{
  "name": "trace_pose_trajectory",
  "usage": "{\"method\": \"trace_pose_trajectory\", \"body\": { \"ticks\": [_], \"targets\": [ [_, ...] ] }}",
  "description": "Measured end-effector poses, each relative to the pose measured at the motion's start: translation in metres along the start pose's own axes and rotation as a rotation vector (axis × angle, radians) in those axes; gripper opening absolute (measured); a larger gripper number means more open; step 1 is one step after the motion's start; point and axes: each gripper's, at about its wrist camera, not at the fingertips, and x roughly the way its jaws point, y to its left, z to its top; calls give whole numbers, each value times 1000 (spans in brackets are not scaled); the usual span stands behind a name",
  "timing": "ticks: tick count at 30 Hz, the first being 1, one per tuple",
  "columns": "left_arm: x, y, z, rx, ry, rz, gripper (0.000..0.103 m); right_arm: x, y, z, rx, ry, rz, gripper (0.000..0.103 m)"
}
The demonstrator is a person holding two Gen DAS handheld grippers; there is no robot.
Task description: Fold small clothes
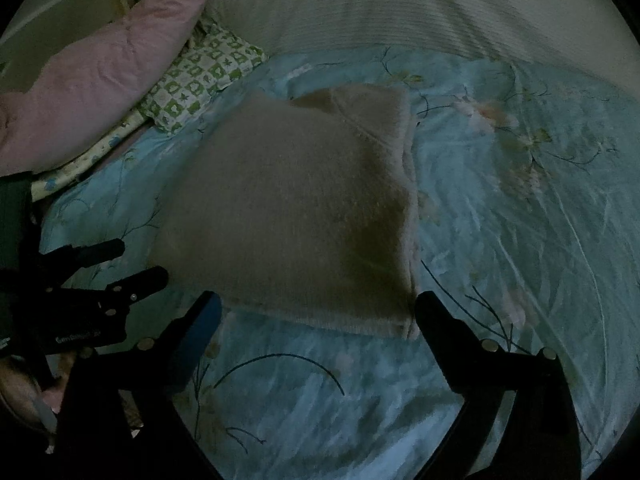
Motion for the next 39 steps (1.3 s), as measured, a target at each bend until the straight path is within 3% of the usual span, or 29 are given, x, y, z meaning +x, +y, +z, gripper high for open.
{"method": "trace_pose_trajectory", "body": {
  "ticks": [39],
  "targets": [
    [-1,-6,3,-14,-32,-25,89,9,-4,12,15,0,11,100]
  ]
}}
